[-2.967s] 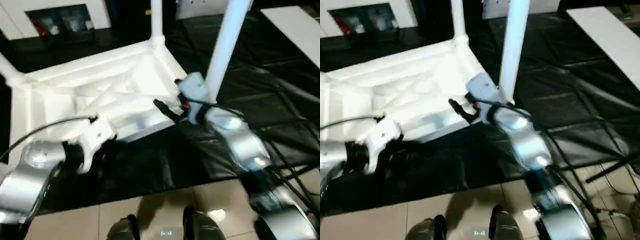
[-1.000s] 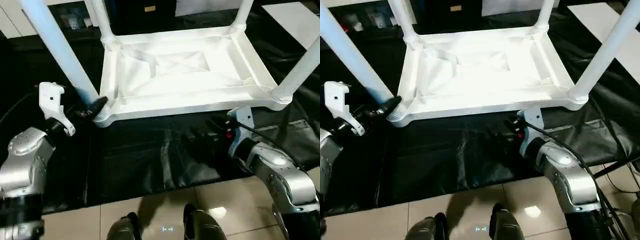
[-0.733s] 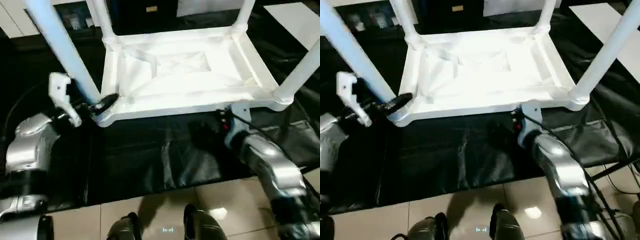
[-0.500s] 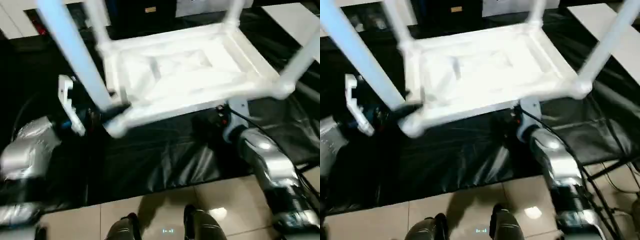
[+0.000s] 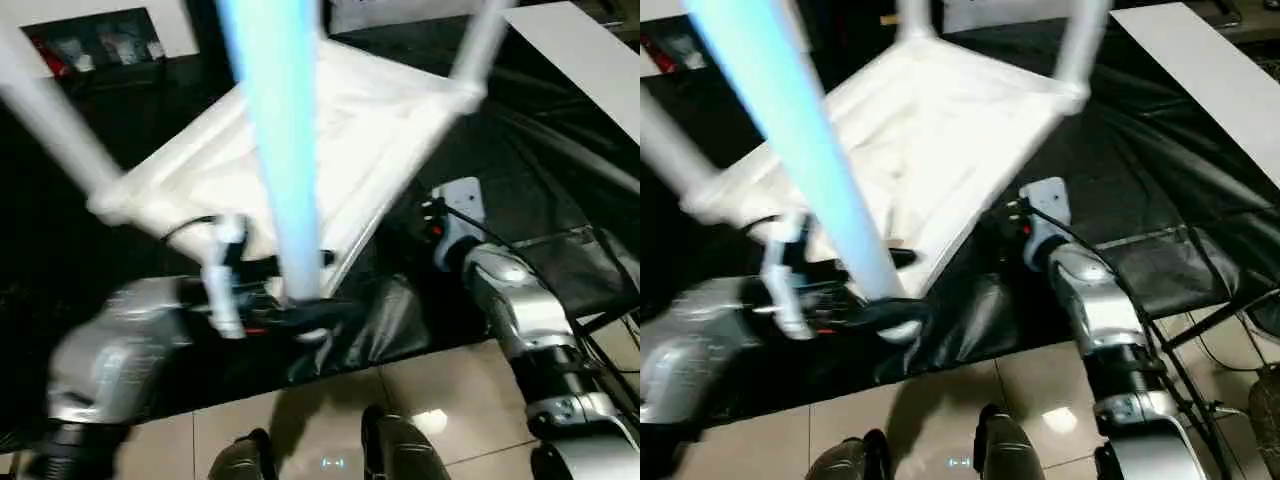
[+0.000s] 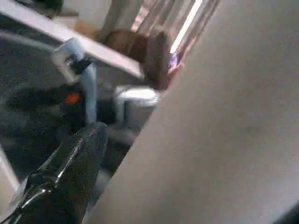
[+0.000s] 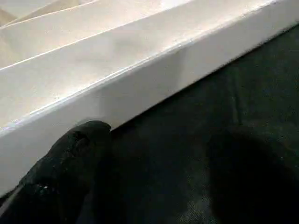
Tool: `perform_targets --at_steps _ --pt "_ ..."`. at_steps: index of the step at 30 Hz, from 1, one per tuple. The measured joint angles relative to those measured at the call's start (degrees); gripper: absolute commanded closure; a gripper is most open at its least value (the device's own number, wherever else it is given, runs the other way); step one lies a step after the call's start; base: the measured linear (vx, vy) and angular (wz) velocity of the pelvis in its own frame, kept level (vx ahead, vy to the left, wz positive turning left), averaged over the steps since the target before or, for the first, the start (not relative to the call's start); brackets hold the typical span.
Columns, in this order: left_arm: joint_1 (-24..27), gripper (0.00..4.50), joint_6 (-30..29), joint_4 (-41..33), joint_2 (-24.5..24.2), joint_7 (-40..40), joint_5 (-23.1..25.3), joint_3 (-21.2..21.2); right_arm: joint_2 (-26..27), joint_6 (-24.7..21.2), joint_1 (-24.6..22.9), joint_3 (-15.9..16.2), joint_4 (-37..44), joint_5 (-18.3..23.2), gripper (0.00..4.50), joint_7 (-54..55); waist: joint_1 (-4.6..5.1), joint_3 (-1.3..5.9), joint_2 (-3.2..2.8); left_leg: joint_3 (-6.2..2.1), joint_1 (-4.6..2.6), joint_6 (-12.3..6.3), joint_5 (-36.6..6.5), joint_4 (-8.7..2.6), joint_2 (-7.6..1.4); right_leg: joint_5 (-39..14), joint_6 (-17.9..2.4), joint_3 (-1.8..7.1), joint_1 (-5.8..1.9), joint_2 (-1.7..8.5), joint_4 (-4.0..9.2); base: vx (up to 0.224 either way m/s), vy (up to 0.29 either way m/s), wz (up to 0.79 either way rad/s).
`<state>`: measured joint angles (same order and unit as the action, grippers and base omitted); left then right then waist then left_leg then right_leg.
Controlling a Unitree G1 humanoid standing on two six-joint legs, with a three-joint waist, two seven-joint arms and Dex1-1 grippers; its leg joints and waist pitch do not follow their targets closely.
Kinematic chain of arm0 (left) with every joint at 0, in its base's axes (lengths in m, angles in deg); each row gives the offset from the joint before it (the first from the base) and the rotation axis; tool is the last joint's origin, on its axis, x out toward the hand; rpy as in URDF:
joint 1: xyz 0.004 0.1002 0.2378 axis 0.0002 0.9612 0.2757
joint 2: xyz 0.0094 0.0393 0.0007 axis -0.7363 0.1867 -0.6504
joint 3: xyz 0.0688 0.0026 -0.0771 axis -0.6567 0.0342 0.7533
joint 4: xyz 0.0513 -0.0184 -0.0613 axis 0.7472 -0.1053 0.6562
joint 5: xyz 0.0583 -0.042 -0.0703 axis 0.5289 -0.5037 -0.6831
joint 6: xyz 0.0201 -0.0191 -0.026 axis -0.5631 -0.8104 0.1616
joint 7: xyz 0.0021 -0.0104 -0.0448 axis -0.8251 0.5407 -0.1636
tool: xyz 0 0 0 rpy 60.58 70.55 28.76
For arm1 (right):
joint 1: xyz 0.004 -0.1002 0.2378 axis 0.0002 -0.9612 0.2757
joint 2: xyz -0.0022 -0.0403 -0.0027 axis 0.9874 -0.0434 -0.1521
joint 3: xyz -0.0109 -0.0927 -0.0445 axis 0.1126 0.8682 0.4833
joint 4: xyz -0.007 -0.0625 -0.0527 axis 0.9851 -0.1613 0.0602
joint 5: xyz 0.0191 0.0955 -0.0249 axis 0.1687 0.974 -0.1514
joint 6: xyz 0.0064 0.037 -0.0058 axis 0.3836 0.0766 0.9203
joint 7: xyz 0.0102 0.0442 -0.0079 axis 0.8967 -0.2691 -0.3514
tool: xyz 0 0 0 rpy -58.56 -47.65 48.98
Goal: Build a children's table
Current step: Rotate table base, then rotate leg to tighten
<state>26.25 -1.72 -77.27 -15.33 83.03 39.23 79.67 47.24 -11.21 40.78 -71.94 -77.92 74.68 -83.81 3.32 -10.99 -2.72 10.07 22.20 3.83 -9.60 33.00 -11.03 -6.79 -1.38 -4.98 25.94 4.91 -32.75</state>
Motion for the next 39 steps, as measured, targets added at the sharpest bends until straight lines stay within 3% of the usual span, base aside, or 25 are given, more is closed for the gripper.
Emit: perform_targets --at_steps 7,14,18,24,29,35,39 --pt "-4.6 0.08 5.6 6.1 8.8 -5.2 4.8 -3.5 2.6 1.8 1.9 0.1 -2.6 -1.2 0.00 -0.4 0.40 -0.02 0.05 -0.07 0.08 0.00 0.0 0.57 -0.03 0.0 0.0 0.06 0.00 -0.01 -0.29 0.000 0.000 0.00" --pt "-10.3 0.08 13.4 14.0 12.9 -10.5 11.0 -5.4 3.3 4.1 2.0 0.0 -3.5 -2.0 0.00 -0.4 0.62 0.00 0.09 -0.15 0.18 -0.03 0.0 0.72 -0.01 0.1 0.0 0.03 -0.02 -0.01 -0.32 0.000 0.000 0.00" --pt "-10.8 0.08 15.8 14.2 10.4 -10.0 13.3 -5.9 0.8 4.1 -0.1 -0.9 -3.1 -1.8 0.00 -1.1 0.03 0.02 0.07 -0.20 0.22 -0.11 0.0 0.70 -0.02 0.0 0.0 -0.01 -0.03 -0.01 -0.33 0.000 0.000 0.00" --pt "-7.8 0.08 15.8 14.6 -1.9 -1.1 14.8 -6.3 -6.9 3.8 -5.6 -5.4 2.4 0.8 0.00 -7.5 -0.97 0.04 0.05 -0.19 0.22 -0.33 0.2 0.84 -0.03 0.1 -0.1 0.00 -0.04 0.01 -0.40 0.000 0.000 0.00" --pt "-9.2 0.50 21.0 19.9 -8.6 5.8 20.4 -9.3 -12.1 2.7 -8.9 -5.9 11.1 3.9 0.00 -15.3 -1.71 0.04 0.04 -0.19 0.09 -0.17 0.1 0.91 0.01 0.1 -0.1 0.07 -0.18 0.04 -0.40 0.000 0.000 0.00" --pt "-13.2 1.01 28.1 28.1 -9.7 7.7 25.9 -12.6 -19.5 -0.6 -15.2 -4.8 21.7 8.3 0.00 -27.1 -2.95 0.05 0.04 -0.17 0.08 -0.19 0.1 0.97 0.11 0.1 -0.1 0.09 -0.30 0.17 -0.36 0.000 0.000 0.00" --pt "-15.3 1.29 31.0 32.2 -9.4 8.7 28.2 -14.0 -22.4 -3.5 -18.6 -4.1 27.7 11.3 0.00 -32.2 -3.18 0.06 0.02 -0.16 0.09 -0.20 0.1 0.99 0.13 0.1 -0.1 0.09 -0.31 0.20 -0.35 0.000 0.000 0.00"
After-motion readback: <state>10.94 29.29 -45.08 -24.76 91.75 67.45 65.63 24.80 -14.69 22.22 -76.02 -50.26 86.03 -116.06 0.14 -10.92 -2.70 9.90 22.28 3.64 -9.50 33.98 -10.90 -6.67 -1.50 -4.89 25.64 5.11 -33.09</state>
